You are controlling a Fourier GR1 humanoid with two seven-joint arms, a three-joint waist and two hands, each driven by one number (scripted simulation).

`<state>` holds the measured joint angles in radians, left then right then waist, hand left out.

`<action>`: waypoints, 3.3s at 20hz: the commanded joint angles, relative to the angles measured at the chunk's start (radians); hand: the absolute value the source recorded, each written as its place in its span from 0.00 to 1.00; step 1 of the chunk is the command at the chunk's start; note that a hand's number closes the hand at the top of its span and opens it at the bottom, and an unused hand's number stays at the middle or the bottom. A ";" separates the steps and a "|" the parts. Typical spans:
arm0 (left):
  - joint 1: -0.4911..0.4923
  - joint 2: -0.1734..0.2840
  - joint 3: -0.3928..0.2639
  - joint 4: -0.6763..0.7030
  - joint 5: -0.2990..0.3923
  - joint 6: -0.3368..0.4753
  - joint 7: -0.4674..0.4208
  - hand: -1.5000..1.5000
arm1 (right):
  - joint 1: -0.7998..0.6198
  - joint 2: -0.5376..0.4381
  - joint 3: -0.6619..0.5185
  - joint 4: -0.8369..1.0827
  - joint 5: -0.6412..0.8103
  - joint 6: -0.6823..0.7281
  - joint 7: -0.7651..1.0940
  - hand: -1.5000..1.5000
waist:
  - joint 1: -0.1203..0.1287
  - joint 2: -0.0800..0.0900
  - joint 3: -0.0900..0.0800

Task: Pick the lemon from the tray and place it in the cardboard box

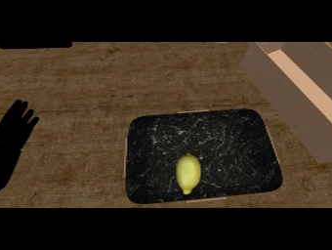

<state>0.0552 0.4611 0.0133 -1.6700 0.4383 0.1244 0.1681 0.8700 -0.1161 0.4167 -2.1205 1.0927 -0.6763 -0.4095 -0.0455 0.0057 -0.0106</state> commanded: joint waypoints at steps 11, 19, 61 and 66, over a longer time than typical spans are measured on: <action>-0.085 -0.002 0.007 0.054 0.008 -0.035 0.029 0.50 | 0.099 0.116 0.442 -0.107 0.695 0.298 0.676 0.00 | 0.038 0.004 0.006; -0.136 -0.068 -0.037 0.098 -0.063 0.009 0.026 0.50 | -0.132 0.111 0.537 -0.005 0.748 0.467 0.939 0.00 | 0.041 0.000 0.010; -0.096 -0.081 0.012 0.040 -0.070 -0.083 0.057 0.50 | -0.663 0.107 0.459 0.218 0.549 0.722 1.318 0.00 | 0.066 0.001 0.010; -0.046 -0.107 0.012 -0.011 -0.100 -0.063 0.051 0.50 | -0.724 0.107 0.474 0.254 0.513 0.738 1.378 0.00 | 0.057 -0.005 0.011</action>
<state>-0.0219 0.3774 0.0401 -1.6369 0.3617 0.0472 0.2197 0.2766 -0.1807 0.9046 -2.0335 1.5887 0.0360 0.8889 0.0152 0.0039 -0.0002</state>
